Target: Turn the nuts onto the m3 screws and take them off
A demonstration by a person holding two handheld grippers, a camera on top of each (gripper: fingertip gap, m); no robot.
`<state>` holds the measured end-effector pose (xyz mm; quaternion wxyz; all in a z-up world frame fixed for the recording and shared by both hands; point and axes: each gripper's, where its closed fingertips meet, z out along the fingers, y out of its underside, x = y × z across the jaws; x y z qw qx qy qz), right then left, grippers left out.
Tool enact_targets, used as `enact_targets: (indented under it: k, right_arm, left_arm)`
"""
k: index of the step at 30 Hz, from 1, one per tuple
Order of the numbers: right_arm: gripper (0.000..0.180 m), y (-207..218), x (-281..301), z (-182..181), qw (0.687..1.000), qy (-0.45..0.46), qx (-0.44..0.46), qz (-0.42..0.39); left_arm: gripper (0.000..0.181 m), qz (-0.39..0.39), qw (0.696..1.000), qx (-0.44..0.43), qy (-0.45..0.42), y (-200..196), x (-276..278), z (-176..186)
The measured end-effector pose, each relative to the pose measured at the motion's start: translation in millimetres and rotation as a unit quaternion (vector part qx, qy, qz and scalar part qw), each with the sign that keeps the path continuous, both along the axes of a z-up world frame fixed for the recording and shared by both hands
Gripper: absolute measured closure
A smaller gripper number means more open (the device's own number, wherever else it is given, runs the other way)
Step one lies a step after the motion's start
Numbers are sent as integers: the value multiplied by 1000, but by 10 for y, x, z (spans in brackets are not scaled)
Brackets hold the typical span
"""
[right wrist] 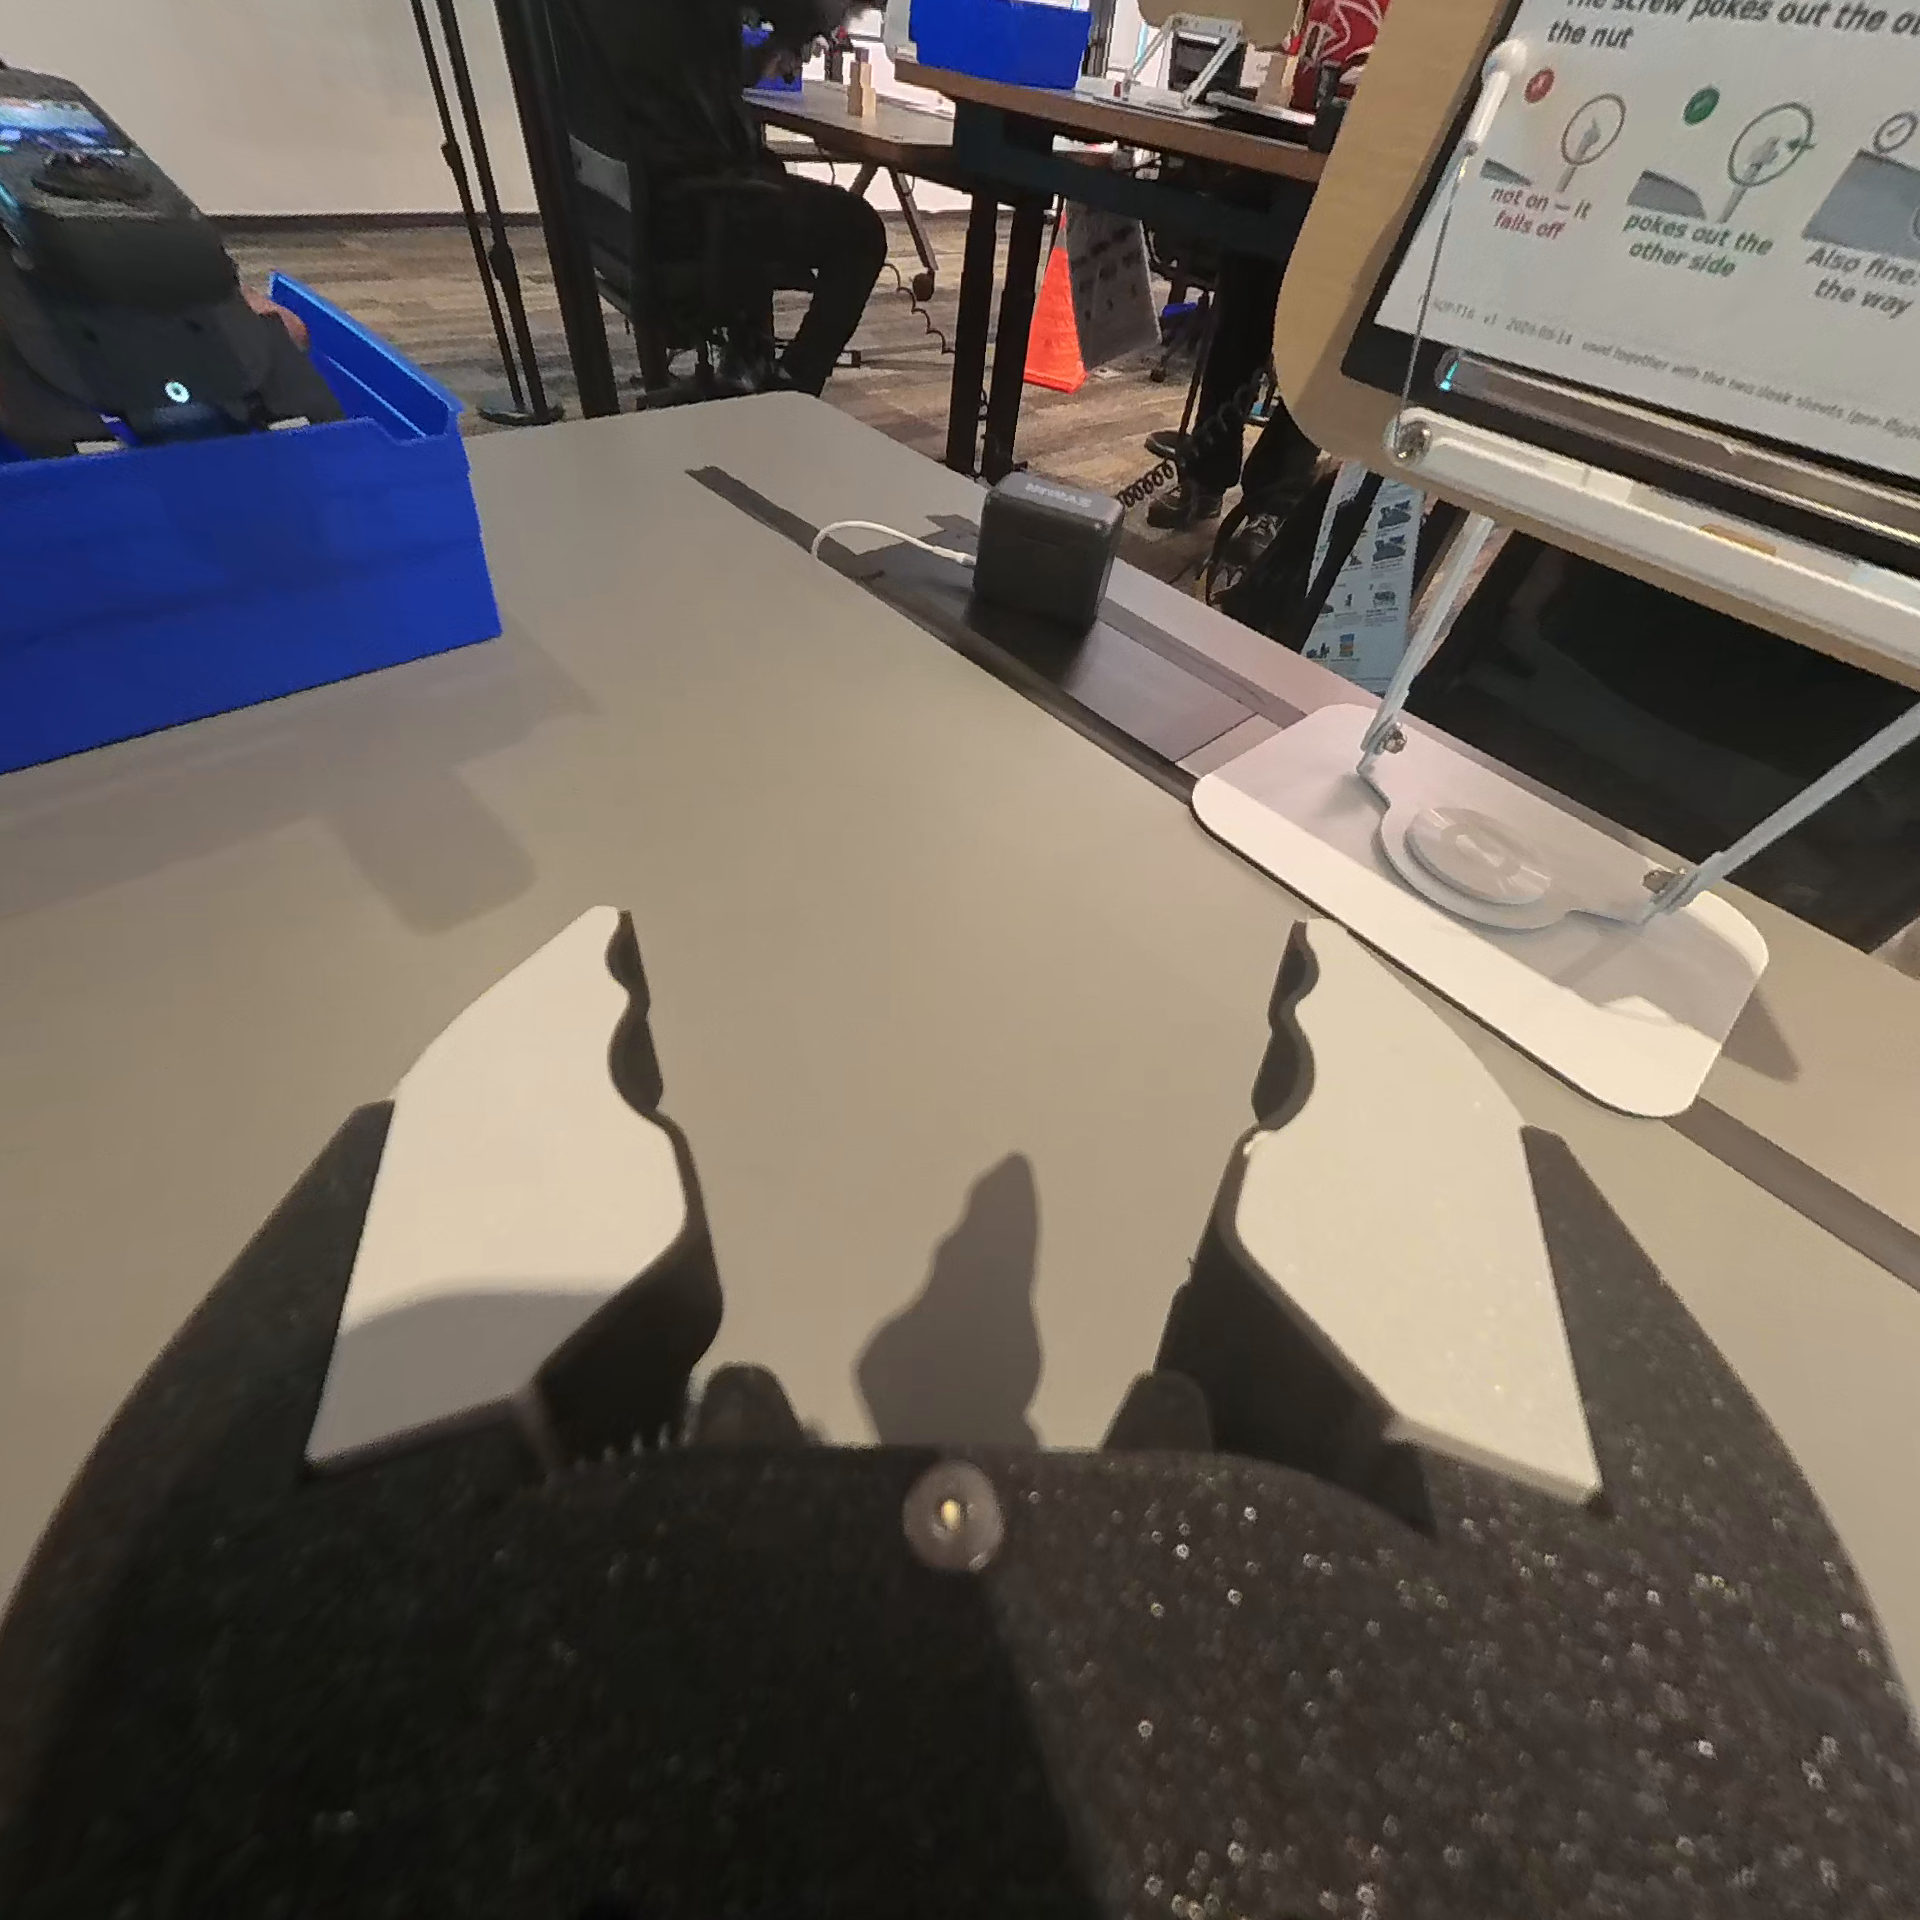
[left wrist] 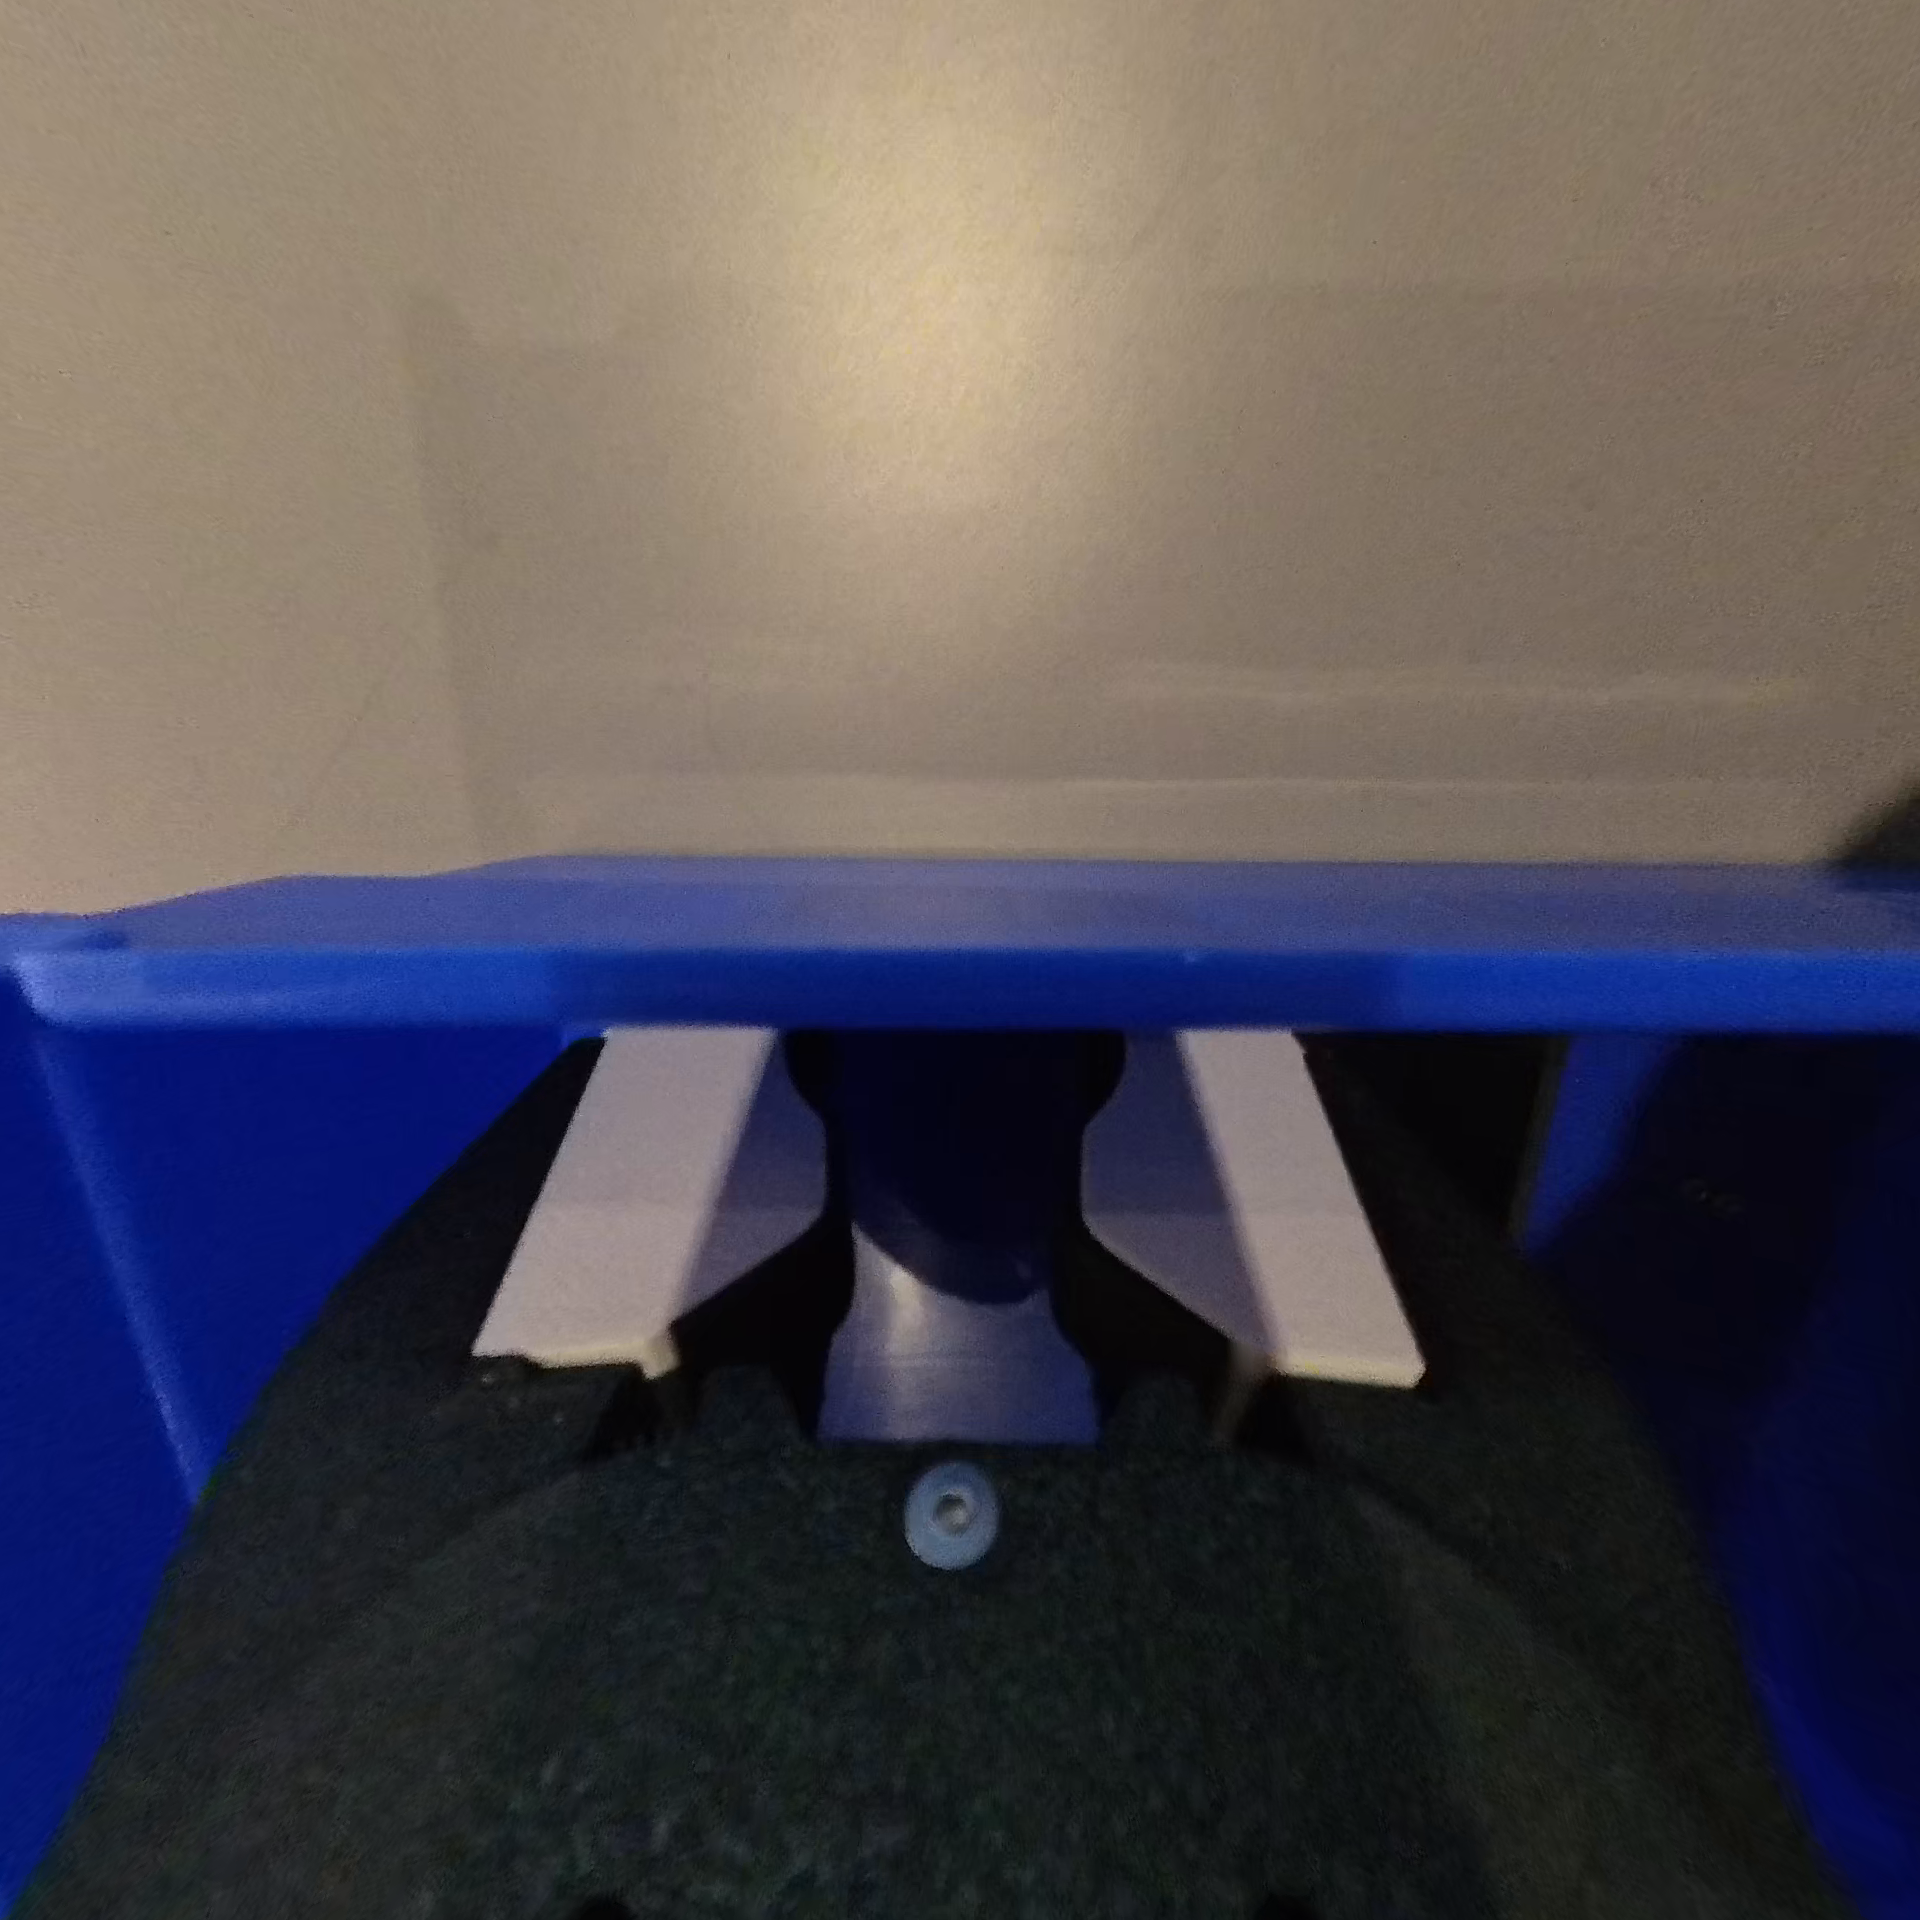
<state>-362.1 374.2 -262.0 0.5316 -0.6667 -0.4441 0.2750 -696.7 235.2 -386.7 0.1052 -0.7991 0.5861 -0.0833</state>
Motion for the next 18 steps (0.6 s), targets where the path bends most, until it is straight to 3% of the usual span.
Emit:
enact_targets:
  k: [14, 16, 18]
  right_arm:
    - [67, -26, -4, 28, 1000, 7, 0, 0]
    - [67, -26, 7, 31, 1000, 7, 1, -1]
    - [67, -25, 12, 37, 1000, 10, 0, -1]
  left_arm:
    - [155, 2, 1000, 5, -8, 47, 6, 1]
    - [174, -2, 1000, 3, -9, 33, 2, -2]
    - [179, -10, 1000, 9, -8, 24, 6, -6]
